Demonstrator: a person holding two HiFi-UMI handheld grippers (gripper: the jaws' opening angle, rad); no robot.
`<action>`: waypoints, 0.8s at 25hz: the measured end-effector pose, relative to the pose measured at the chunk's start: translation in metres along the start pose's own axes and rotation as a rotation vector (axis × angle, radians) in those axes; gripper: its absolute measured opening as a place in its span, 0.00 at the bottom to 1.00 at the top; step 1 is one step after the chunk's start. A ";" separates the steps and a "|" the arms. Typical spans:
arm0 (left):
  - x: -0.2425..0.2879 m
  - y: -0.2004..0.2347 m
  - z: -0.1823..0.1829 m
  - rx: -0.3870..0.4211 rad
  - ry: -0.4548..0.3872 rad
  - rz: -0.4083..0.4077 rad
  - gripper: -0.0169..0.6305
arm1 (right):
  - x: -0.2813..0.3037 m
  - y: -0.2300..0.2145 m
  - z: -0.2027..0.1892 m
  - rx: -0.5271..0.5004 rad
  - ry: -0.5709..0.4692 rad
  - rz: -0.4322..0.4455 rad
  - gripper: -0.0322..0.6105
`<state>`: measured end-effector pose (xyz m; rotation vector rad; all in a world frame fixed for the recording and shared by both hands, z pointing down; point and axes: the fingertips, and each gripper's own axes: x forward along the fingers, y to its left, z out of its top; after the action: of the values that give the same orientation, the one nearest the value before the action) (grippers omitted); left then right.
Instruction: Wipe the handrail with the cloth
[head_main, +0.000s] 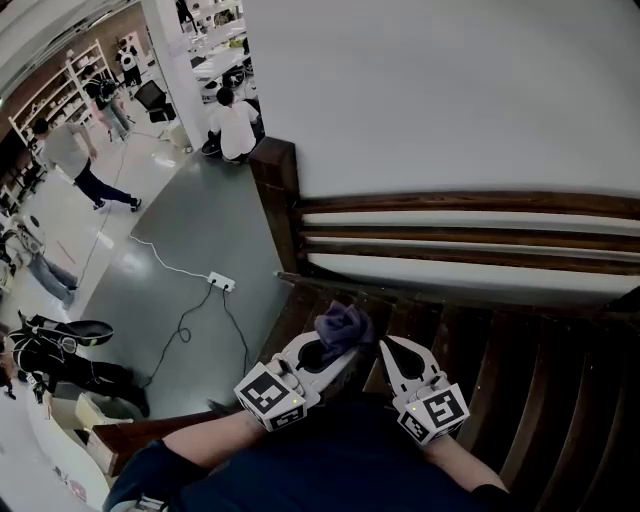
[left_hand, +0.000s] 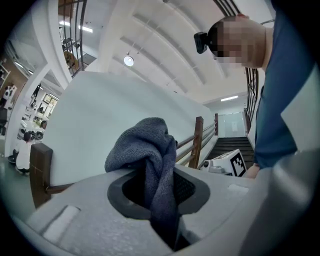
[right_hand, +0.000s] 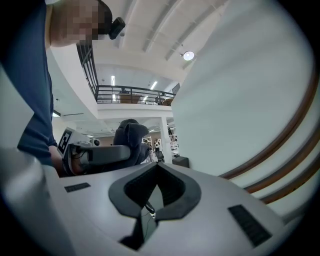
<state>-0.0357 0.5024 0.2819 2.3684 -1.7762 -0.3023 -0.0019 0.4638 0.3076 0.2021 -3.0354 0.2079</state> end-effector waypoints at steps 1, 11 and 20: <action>0.000 0.003 0.000 0.000 -0.001 0.002 0.15 | 0.003 0.000 -0.001 0.001 -0.003 0.001 0.06; 0.040 0.061 -0.004 -0.013 0.017 0.037 0.15 | 0.045 -0.062 -0.001 0.023 -0.025 -0.022 0.06; 0.195 0.151 -0.003 -0.001 0.065 0.032 0.15 | 0.115 -0.227 0.021 0.024 -0.040 -0.020 0.06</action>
<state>-0.1217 0.2729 0.3107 2.3193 -1.7819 -0.2192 -0.0863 0.2230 0.3278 0.2415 -3.0701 0.2416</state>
